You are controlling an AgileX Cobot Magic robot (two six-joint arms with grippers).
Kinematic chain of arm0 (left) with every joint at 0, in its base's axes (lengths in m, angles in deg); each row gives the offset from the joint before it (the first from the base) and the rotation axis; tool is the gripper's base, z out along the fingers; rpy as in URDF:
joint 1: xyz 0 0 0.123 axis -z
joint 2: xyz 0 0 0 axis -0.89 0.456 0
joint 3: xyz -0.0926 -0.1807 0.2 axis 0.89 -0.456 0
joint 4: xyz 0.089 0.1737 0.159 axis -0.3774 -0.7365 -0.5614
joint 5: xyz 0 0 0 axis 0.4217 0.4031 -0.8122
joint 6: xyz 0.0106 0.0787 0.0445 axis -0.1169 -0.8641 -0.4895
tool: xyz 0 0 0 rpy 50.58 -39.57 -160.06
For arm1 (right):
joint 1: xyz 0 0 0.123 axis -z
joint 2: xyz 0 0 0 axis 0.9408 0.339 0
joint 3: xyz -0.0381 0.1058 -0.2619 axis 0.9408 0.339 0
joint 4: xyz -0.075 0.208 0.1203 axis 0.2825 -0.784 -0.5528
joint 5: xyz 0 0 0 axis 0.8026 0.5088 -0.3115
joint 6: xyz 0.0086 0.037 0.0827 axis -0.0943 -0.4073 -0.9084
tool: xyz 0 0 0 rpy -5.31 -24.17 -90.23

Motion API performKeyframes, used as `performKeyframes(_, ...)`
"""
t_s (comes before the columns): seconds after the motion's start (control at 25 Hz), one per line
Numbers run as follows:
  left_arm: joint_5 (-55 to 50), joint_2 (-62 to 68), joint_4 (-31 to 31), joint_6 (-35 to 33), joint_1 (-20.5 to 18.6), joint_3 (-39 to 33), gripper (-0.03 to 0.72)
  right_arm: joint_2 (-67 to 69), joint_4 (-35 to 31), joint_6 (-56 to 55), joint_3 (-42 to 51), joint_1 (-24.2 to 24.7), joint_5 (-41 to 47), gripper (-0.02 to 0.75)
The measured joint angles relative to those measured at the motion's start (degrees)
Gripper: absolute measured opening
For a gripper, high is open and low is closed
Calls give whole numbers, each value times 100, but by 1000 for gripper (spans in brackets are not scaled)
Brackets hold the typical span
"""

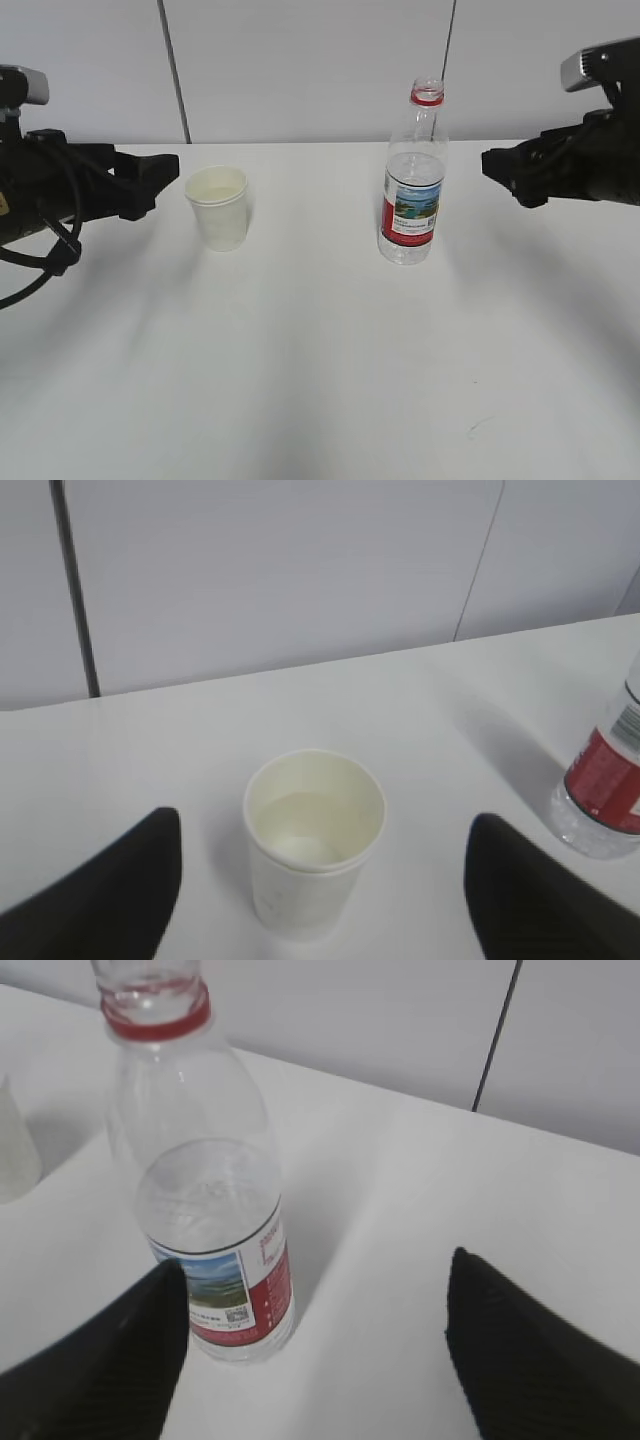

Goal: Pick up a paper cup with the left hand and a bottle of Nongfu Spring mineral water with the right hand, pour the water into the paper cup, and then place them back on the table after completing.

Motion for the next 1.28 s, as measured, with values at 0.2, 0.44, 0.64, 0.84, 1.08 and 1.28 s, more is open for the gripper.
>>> performKeyframes(0.2, -428, -104, 145, 0, 0, 324, 528, -142, 0, -122, -360, 0, 0, 592)
performKeyframes(0.44, -777, -104, 220, 0, 0, 1091, 520, -142, 0, -196, -1138, 0, 98, 592)
performKeyframes(0.64, -1699, -32, 236, 0, 0, 2055, 512, 212, 22, -205, -1990, 0, 715, 592)
performKeyframes(0.84, -2745, 154, 257, 0, 0, 2804, 507, 731, 137, -219, -2831, 0, 1700, 592)
performKeyframes(1.08, -3389, 190, 319, 0, 0, 2987, 496, 914, 142, -235, -3251, 7, 2321, 592)
performKeyframes(1.28, -3730, 190, 340, 0, 0, 2987, 489, 923, 142, -235, -3265, -28, 2550, 592)
